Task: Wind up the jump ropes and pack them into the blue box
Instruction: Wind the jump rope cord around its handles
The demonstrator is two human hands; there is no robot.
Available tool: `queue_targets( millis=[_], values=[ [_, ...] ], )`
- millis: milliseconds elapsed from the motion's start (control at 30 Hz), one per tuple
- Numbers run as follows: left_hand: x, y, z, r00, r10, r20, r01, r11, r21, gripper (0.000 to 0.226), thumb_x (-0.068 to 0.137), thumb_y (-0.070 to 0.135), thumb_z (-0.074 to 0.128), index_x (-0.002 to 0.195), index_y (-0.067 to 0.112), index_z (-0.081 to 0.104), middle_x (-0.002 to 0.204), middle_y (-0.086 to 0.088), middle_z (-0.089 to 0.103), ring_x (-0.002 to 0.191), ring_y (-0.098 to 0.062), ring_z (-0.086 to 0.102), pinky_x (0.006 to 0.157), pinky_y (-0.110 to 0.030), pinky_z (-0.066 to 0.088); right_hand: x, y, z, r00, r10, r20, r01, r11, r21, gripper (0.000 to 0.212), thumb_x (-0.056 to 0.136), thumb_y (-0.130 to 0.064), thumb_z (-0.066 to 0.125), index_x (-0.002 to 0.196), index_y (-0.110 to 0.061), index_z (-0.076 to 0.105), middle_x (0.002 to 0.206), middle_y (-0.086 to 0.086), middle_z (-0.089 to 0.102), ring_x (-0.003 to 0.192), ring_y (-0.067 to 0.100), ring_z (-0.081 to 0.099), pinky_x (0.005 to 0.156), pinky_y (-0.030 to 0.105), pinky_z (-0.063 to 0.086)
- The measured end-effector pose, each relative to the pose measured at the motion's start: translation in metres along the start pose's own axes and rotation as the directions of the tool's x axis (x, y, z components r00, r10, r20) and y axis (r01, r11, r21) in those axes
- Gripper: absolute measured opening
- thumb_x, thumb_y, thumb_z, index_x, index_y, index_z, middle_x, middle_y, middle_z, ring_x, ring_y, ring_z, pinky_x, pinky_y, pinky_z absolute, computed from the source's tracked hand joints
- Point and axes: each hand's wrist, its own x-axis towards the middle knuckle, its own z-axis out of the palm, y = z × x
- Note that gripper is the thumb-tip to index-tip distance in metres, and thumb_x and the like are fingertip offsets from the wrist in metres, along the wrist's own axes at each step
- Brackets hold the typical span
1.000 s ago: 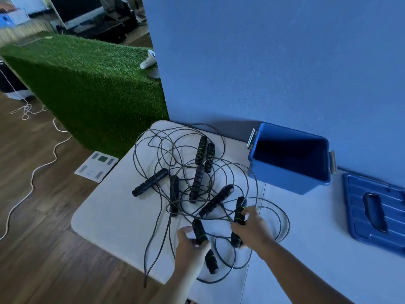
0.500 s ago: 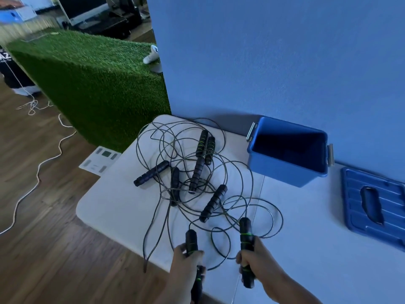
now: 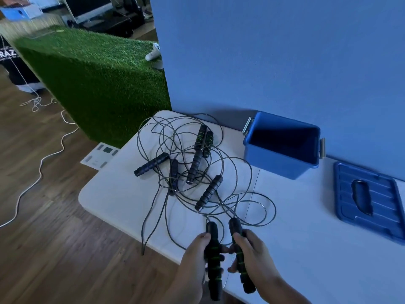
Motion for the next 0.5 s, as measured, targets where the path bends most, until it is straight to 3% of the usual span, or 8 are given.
queue_targets(
  millis=[100,200,300,367,500],
  values=[
    [-0.007,0.006,0.012,0.995,0.098,0.009,-0.098,0.990,0.099,0.029,0.103,0.036,0.054,0.109,0.013,0.071,0.101,-0.011,0.077,0.098,-0.029,0.071,0.083,-0.040,0.050,-0.001,-0.002,0.002,0.998,-0.036,-0.056,0.036,0.999,0.001,0.018,0.098,-0.022,0.060,0.089,-0.008,0.066,0.076,0.011,0.074,0.067,0.033,0.071,0.066,0.046,0.062],
    [-0.007,0.007,0.017,0.989,0.142,0.043,-0.146,0.984,0.101,0.024,0.103,0.031,0.057,0.107,0.015,0.074,0.099,-0.009,0.077,0.090,-0.023,0.073,0.073,-0.035,0.054,0.000,-0.004,0.002,0.992,-0.074,-0.104,0.073,0.997,-0.018,0.019,0.096,-0.021,0.063,0.079,-0.016,0.072,0.078,0.010,0.069,0.070,0.026,0.070,0.061,0.039,0.060],
    [-0.010,0.012,0.024,0.981,0.179,0.076,-0.186,0.978,0.090,0.023,0.103,0.026,0.056,0.108,0.013,0.075,0.095,-0.010,0.075,0.082,-0.019,0.072,0.068,-0.035,0.056,0.001,-0.006,0.001,0.990,-0.095,-0.108,0.089,0.994,-0.055,0.015,0.095,-0.026,0.064,0.085,-0.021,0.073,0.081,0.006,0.072,0.073,0.022,0.071,0.070,0.045,0.059],
    [-0.007,0.012,0.023,0.981,0.178,0.071,-0.184,0.979,0.089,0.026,0.104,0.024,0.053,0.109,0.014,0.076,0.095,-0.011,0.075,0.083,-0.019,0.072,0.068,-0.035,0.057,0.002,-0.006,0.001,0.985,-0.104,-0.138,0.098,0.994,-0.048,0.008,0.094,-0.026,0.066,0.095,-0.029,0.073,0.085,-0.003,0.076,0.078,0.015,0.073,0.076,0.042,0.061],
    [-0.002,0.013,0.018,0.984,0.142,0.106,-0.151,0.985,0.080,0.029,0.104,0.022,0.050,0.118,0.017,0.074,0.107,-0.007,0.076,0.094,-0.020,0.072,0.084,-0.043,0.055,0.005,-0.005,-0.002,0.971,-0.091,-0.221,0.086,0.996,-0.031,0.012,0.090,-0.026,0.072,0.101,-0.026,0.068,0.087,-0.009,0.078,0.081,0.006,0.073,0.081,0.037,0.060]
  ],
)
